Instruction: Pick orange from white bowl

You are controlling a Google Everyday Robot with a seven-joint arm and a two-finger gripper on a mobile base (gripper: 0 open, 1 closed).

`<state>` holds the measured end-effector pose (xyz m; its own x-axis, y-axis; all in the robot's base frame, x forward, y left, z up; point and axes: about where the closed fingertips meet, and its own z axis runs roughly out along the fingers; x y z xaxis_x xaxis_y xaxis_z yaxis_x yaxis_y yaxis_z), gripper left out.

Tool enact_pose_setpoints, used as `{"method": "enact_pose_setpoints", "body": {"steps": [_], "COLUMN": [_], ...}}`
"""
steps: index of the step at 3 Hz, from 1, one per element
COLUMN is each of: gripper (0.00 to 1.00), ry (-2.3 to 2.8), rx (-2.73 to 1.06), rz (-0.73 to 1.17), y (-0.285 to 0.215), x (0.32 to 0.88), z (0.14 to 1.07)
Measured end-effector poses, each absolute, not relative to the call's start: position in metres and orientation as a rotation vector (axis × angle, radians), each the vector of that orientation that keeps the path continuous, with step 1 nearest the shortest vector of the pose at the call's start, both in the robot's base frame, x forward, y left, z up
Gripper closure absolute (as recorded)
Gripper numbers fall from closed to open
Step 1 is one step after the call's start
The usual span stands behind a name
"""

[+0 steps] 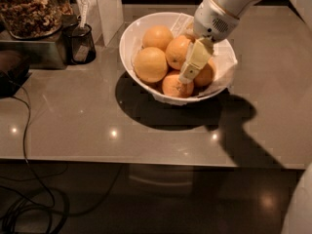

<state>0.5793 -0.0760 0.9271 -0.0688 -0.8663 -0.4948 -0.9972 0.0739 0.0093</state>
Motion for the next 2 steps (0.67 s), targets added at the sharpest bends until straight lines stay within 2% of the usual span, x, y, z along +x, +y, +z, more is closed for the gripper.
{"method": "enact_pose_setpoints", "body": {"steps": [1, 2], "gripper": [0.32, 0.55], "ry": [2.004, 2.004], "rx": [-1.849, -1.849], "rz": [0.5, 0.5], "y": [-0.0766, -0.0771], "x": [0.5801, 0.5856], "z": [0.9289, 0.9331]}}
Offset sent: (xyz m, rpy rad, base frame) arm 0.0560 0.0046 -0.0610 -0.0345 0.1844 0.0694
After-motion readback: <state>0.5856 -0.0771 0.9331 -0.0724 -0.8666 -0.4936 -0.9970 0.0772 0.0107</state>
